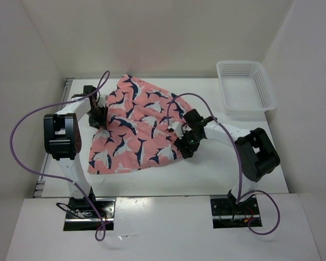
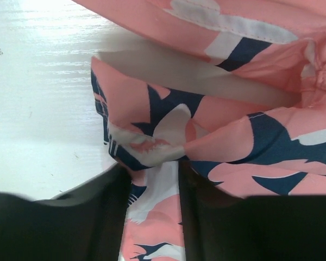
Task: Fold and stack the shorts
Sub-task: Fold the shorts
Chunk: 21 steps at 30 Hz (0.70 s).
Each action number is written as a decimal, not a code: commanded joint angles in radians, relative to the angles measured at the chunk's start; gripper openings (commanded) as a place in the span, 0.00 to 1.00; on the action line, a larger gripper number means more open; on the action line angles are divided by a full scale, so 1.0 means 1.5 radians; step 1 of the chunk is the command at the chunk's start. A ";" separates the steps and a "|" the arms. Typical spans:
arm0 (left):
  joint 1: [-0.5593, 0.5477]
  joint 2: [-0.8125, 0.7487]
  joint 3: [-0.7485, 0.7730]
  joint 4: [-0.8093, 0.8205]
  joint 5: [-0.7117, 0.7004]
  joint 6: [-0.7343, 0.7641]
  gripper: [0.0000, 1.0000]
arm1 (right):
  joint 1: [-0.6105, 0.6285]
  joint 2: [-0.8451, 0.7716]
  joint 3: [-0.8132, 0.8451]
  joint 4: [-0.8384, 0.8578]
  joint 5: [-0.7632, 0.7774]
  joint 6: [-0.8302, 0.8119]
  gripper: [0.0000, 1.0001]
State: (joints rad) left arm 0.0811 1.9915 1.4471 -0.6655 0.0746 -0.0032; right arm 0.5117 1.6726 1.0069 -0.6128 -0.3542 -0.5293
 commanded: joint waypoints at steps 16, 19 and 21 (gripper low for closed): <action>0.008 -0.062 -0.037 -0.006 -0.064 0.002 0.03 | -0.002 -0.064 -0.013 -0.214 0.015 -0.230 0.00; 0.008 -0.062 -0.037 -0.037 -0.039 0.002 0.02 | 0.005 -0.055 -0.007 -0.320 0.037 -0.269 0.00; 0.008 -0.062 -0.037 -0.067 -0.004 0.002 0.24 | 0.006 -0.055 0.001 -0.321 0.049 -0.287 0.00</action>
State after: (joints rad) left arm 0.0830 1.9430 1.3964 -0.7078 0.0429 -0.0032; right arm 0.5152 1.6123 0.9890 -0.8982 -0.3195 -0.8413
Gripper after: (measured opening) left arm 0.190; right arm 0.023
